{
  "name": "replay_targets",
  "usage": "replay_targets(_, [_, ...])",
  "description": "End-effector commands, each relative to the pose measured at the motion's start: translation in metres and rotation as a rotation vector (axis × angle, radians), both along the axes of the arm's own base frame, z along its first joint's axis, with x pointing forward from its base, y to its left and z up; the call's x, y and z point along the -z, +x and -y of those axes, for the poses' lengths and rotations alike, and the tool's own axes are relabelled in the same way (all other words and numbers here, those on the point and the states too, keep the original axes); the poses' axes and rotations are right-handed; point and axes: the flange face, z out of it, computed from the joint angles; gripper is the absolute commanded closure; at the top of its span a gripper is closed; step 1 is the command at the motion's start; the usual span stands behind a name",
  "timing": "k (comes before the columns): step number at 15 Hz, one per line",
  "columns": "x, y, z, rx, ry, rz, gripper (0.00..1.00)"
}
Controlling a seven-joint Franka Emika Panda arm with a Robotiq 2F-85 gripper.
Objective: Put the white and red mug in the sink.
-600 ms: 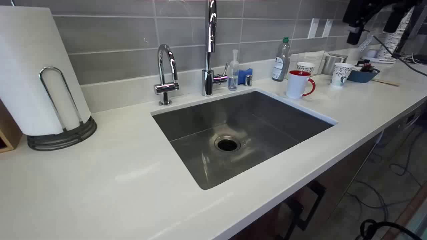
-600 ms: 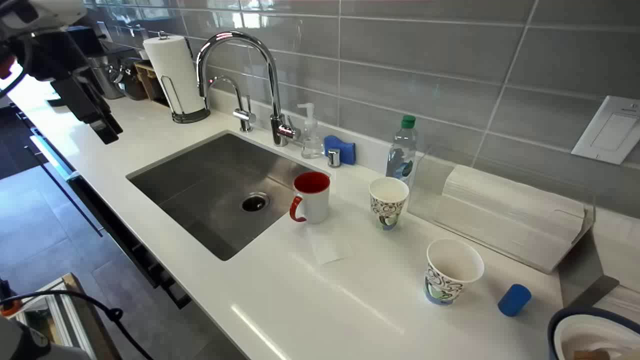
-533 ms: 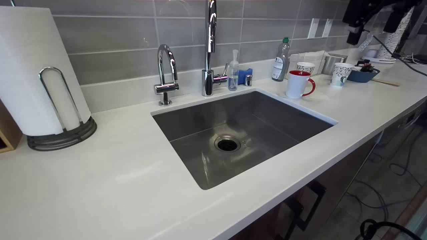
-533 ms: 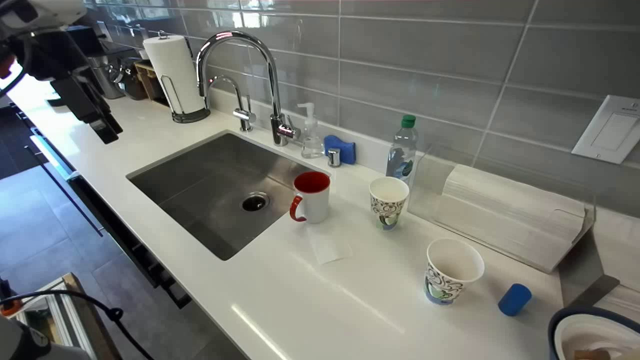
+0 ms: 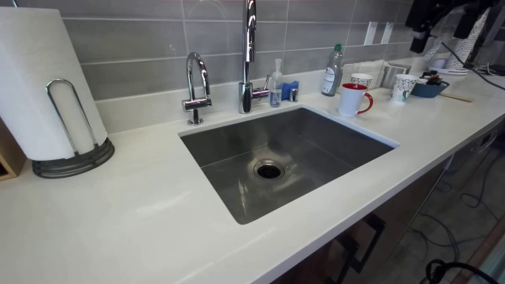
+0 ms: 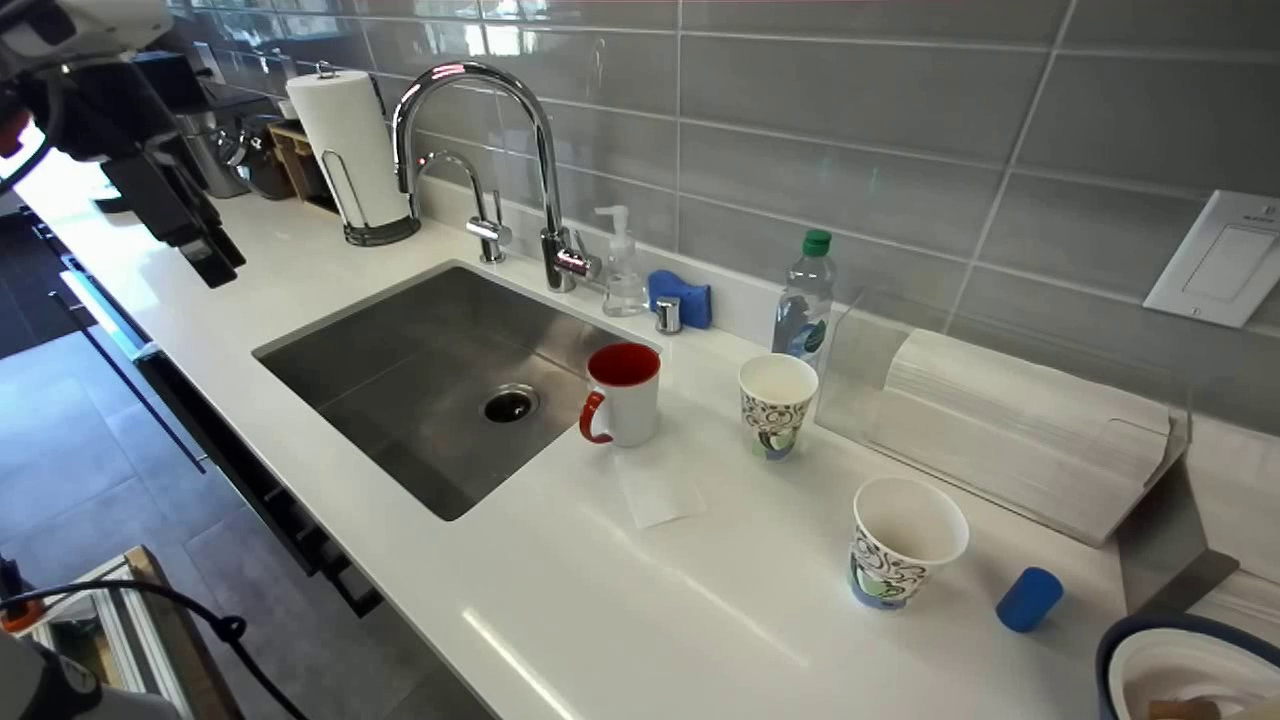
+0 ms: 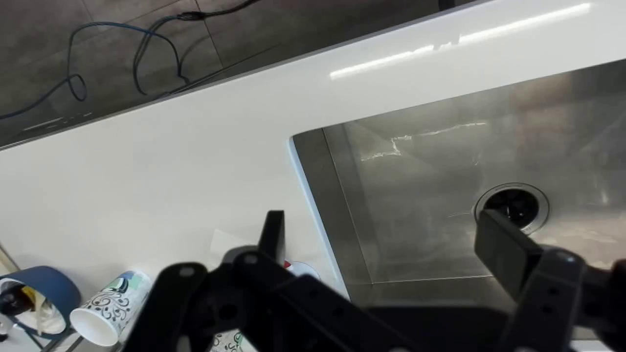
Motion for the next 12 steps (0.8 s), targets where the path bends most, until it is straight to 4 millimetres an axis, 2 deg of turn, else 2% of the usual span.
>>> replay_targets(1, [0.000,0.000,0.000,0.000,0.000,-0.001,0.00])
replay_targets(4, [0.000,0.000,0.000,0.000,0.000,-0.001,0.00])
replay_targets(6, [-0.003,0.014,0.009,-0.003,0.021,-0.014,0.00])
replay_targets(8, [-0.002,0.032,0.027,-0.014,0.068,-0.046,0.00])
replay_targets(12, [0.003,0.076,0.078,-0.141,0.139,-0.088,0.00])
